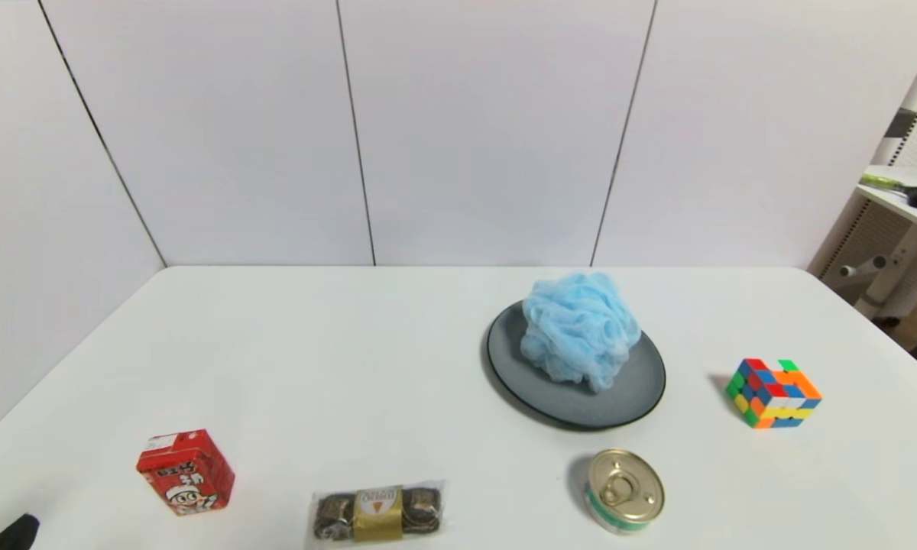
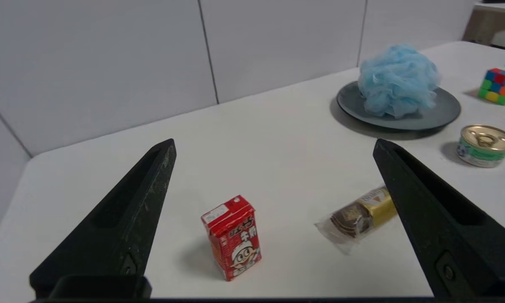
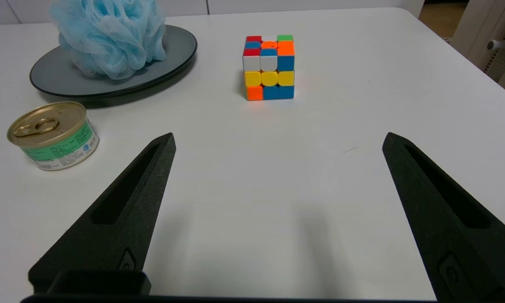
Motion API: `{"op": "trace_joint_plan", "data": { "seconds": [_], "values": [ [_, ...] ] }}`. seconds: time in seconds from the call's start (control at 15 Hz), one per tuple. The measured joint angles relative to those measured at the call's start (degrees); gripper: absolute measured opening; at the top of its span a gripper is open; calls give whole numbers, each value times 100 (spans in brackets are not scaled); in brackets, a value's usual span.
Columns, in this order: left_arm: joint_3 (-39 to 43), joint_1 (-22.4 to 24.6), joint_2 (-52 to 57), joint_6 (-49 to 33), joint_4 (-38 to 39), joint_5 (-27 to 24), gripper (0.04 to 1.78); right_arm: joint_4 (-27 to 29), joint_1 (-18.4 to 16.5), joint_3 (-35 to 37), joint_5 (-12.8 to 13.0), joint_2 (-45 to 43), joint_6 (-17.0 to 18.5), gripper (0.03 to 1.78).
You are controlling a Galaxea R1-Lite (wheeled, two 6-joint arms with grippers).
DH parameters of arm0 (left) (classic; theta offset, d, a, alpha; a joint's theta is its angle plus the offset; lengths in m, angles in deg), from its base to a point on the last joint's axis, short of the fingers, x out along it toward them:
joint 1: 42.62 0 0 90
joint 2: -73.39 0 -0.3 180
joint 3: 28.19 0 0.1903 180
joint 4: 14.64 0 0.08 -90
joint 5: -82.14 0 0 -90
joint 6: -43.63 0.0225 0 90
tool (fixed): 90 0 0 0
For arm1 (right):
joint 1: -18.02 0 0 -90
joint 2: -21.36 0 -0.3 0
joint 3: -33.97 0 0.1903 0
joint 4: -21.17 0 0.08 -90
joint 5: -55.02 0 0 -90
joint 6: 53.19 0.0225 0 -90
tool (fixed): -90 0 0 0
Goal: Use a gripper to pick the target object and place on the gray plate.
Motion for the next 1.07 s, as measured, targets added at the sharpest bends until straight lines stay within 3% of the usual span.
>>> {"op": "trace_joint_plan", "data": {
  "seconds": [0.33, 0.6, 1.07],
  "values": [
    [419, 631, 468, -40, 349, -2, 169, 0, 0, 0, -2, 0, 0, 170],
    [1252, 788, 1329, 15, 293, 113, 169, 0, 0, 0, 0, 0, 2, 170],
    [1591, 809, 1992, 262, -1126, 1064, 169, -2, 0, 0, 0, 0, 0, 170]
  ]
}}
